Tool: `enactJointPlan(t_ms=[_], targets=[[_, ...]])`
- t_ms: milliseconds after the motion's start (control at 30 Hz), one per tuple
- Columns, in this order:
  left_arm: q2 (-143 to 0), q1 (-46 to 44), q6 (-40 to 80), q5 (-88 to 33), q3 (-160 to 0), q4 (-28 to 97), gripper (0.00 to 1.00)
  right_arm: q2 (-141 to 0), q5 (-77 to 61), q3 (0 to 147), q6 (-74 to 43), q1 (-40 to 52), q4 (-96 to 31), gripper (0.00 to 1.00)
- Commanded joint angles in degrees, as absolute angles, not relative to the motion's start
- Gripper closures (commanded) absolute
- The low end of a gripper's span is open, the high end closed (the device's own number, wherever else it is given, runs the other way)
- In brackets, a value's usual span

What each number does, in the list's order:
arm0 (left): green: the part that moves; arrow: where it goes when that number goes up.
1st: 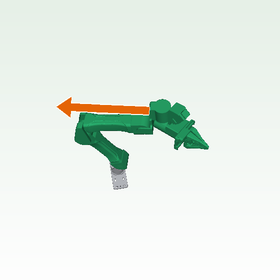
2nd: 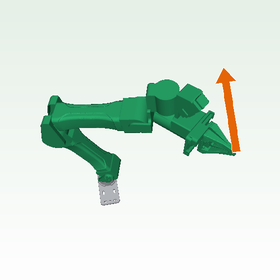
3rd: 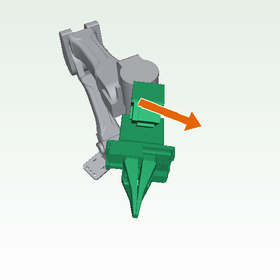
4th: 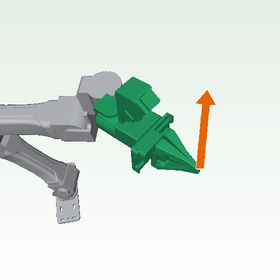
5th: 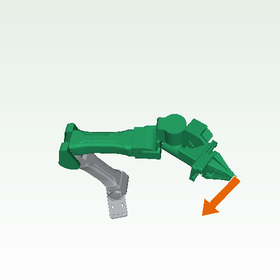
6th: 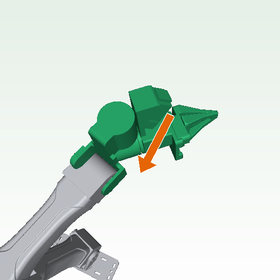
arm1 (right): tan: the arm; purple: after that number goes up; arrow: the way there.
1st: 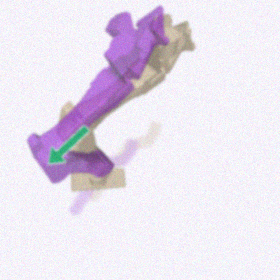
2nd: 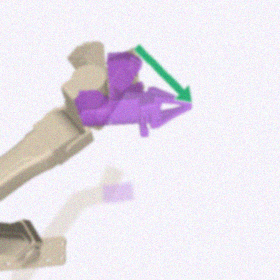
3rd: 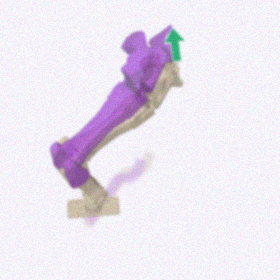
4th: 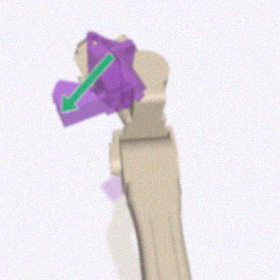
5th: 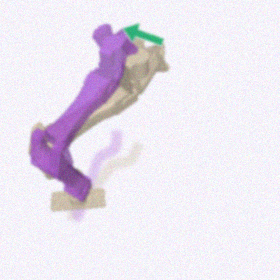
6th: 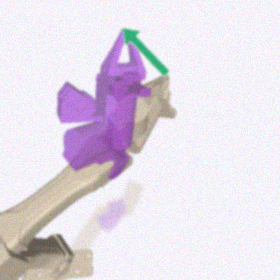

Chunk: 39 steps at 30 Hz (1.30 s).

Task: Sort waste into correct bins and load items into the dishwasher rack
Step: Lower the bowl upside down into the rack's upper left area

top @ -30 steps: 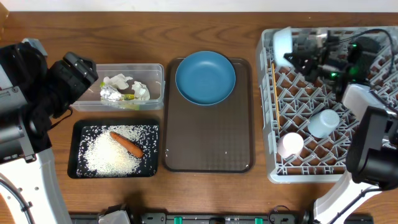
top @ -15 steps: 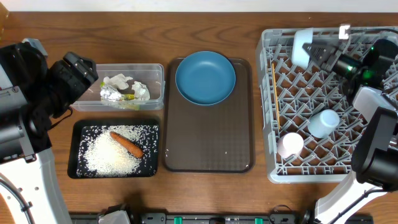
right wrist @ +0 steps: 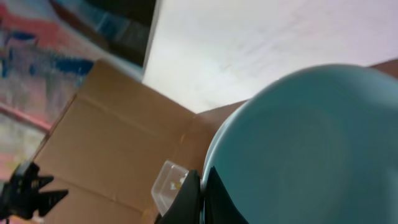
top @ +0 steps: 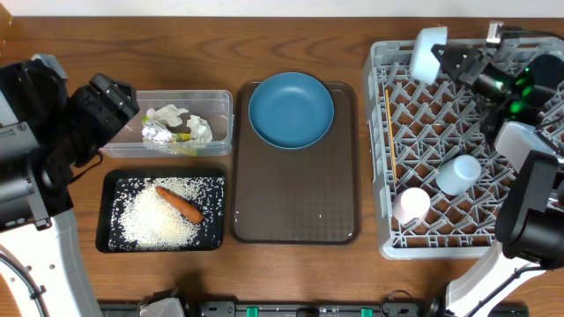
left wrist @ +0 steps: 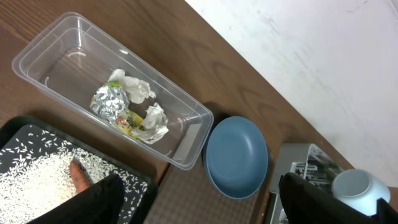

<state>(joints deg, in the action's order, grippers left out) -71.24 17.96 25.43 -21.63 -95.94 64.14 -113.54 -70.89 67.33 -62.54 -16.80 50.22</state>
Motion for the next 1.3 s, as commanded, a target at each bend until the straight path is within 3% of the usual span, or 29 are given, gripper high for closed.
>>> enactJointPlan(t_ms=[0,600,900,1267], targets=[[-71.16,18.2,24.67,-21.12,-96.23,64.27,0.18,-113.6,-70.74,66.94,-64.16,-15.22,48.93,0.99],[-71.18,18.2,24.64,-21.12,-96.23,64.27,0.18,-113.6,-70.13,62.76,-57.58,-15.31,46.81,0.99],[-71.18,18.2,24.64,-21.15,-96.23,64.27,0.18,-113.6,-70.87,61.95,-49.63,-15.86,37.26,0.99],[-71.16,18.2,24.64,-21.12,-96.23,64.27,0.18,-113.58,-79.7,61.95,-55.96,-21.56,41.58,0.99]])
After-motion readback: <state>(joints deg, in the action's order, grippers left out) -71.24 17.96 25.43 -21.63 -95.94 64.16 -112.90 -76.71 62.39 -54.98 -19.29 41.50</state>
